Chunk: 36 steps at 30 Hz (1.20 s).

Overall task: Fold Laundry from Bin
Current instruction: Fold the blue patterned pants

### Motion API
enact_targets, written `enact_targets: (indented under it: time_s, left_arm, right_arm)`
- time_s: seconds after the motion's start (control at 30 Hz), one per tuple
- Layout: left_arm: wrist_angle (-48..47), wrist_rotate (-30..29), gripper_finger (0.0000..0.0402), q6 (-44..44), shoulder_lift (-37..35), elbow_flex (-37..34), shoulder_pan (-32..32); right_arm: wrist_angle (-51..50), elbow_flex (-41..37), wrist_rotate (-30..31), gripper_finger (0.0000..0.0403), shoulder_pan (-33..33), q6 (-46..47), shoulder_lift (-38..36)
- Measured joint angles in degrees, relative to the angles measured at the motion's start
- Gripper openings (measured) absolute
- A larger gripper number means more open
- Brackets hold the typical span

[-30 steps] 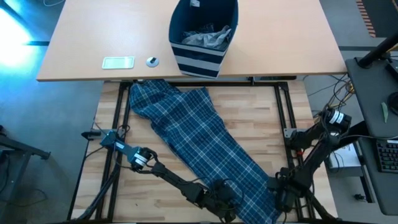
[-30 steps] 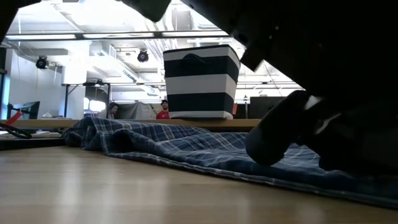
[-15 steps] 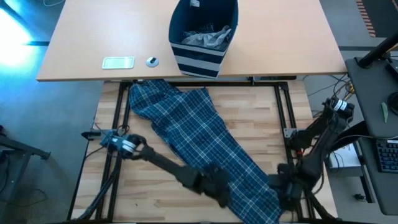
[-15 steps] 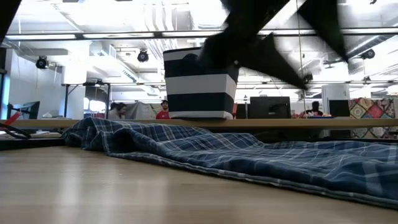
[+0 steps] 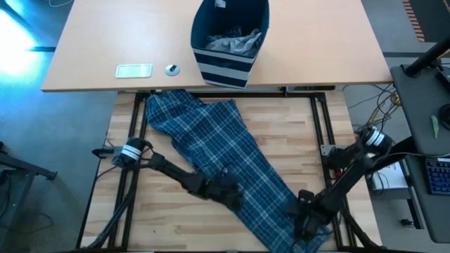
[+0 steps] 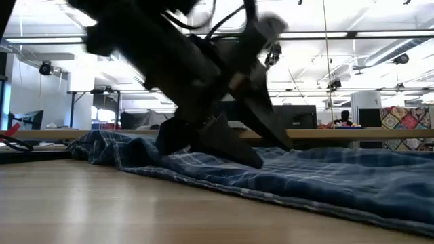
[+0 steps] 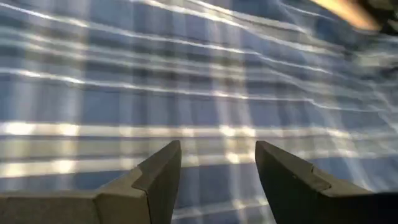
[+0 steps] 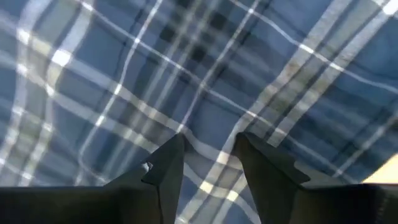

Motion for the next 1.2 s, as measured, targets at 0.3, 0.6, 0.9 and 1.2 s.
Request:
enact_targets:
  time_s: [0.3,0.6,0.9,1.2]
  left_arm:
    - [0.1,-1.5,0.0189,0.9,-9.5,-7.6,-2.4]
    - [-0.6,-17.0,0.0189,-4.3,-24.6,-21.9,-2.0]
    - [-1.0,-18.3,0.0189,-14.8,-24.8,-25.4,-1.6]
    - [-14.4,-17.4,0.0189,-17.6,-34.2,-25.1,-1.9]
  right_arm:
    - [-12.5,16.7,-1.3,0.0162,-2.9,-4.0,1.4]
    - [-15.4,18.4,7.4,0.0162,-4.8,-9.0,-0.8]
    - [-6.6,17.2,-2.2,0.0127,-2.4,-2.0,11.5]
    - [-9.1,28.6,-4.5,0.0105,-4.2,-6.9,17.6]
